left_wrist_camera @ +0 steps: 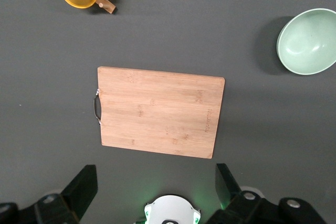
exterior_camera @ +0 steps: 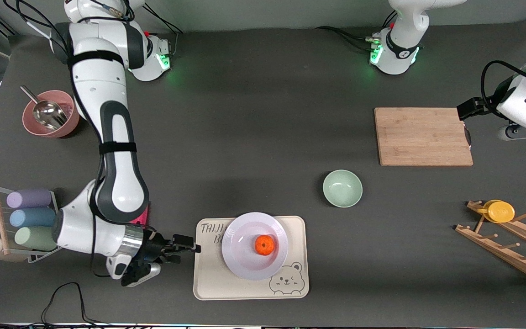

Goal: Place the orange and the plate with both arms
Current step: 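Open the right gripper and pull it away from the plate rim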

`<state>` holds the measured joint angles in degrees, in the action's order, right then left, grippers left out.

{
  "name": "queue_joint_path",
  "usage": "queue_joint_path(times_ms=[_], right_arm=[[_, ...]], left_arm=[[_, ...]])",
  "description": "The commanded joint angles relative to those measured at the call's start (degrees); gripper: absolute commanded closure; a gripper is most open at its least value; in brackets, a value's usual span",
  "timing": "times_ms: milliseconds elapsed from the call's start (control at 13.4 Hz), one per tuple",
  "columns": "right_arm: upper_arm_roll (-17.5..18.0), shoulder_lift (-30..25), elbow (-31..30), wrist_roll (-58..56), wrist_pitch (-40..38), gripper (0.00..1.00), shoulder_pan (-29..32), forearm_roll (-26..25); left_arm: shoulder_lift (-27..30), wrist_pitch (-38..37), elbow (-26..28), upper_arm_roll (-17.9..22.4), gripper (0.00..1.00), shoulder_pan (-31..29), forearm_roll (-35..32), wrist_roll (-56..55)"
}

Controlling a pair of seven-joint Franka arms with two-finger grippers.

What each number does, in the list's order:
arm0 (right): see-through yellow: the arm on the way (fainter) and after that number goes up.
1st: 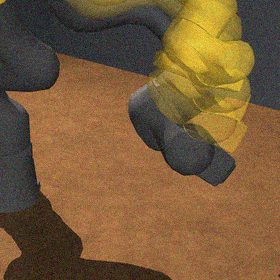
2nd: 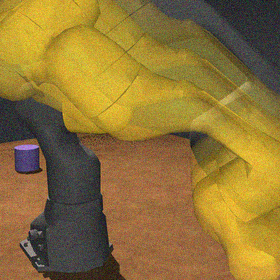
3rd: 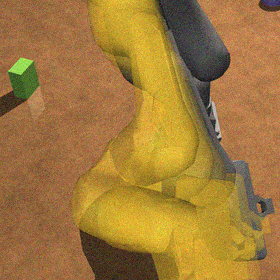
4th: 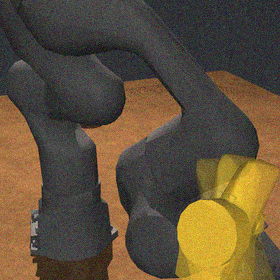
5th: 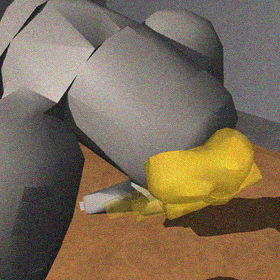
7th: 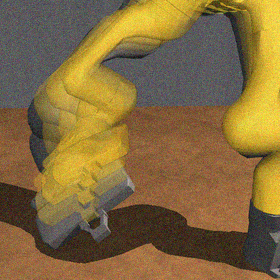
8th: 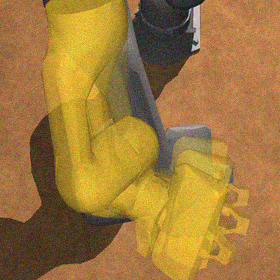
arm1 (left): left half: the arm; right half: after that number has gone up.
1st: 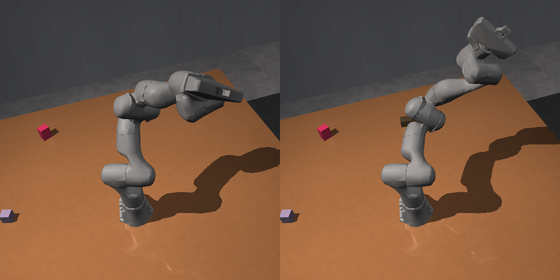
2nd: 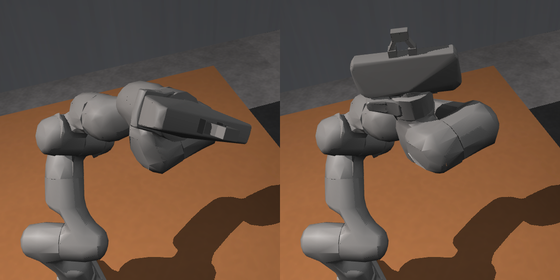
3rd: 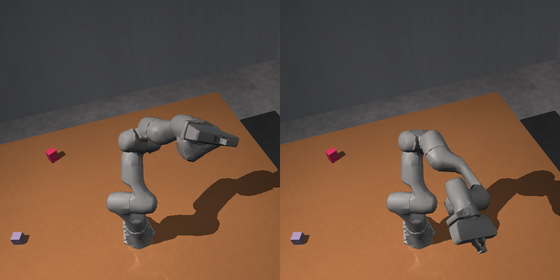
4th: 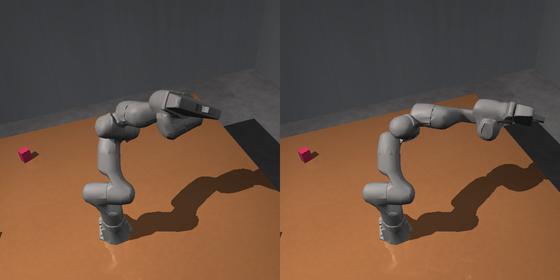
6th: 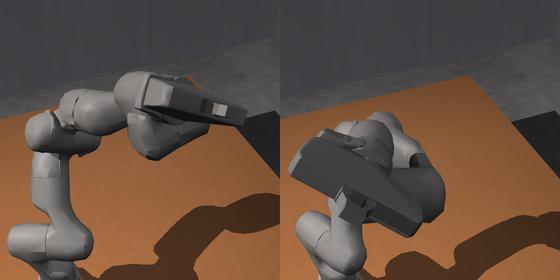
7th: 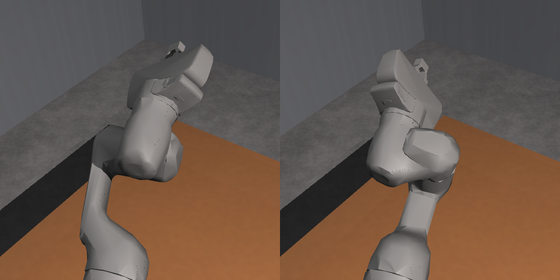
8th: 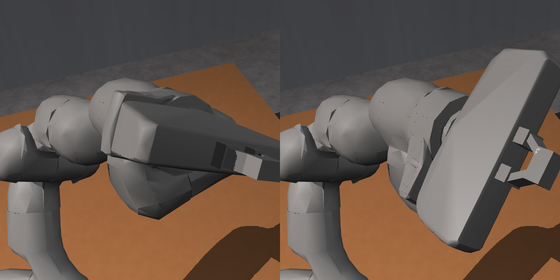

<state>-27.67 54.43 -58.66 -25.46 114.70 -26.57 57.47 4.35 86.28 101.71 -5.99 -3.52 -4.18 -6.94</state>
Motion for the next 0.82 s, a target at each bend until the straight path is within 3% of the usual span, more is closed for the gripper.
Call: queue_joint_path(times_ms=[0, 298, 447, 596, 745], right_arm=[[-0.02, -7.91, -4.17, 2.52, -6.65, 0.0, 0.02, -8.32], [-6.86, -12.94, -4.63, 2.52, -18.34, 0.0, -0.33, -12.11], [-9.24, -16.09, -4.71, 4.96, -23.09, 0.0, -1.73, -17.18], [-8.46, -20.57, -5.33, 11.02, -28.72, 0.0, -2.09, -24.3], [-3.66, -25.75, -7.34, 12.54, -31.28, 0.0, 0.09, -32.11]], left_arm=[[1.53, 0.38, -0.02, 0.8, 0.0, 0.71, 0.4, 0.7], [3.91, 2.13, 0.77, 0.89, 0.0, 0.53, 3.91, 0.61], [4.44, 4.16, 1.38, 0.98, 0.0, 0.53, 3.92, 0.61], [7.23, 6.25, 4.96, 1.68, 0.0, 0.0, 4.01, 0.7], [9.62, 9.52, 8.4, 1.77, 0.0, 0.09, 3.92, 0.61]])
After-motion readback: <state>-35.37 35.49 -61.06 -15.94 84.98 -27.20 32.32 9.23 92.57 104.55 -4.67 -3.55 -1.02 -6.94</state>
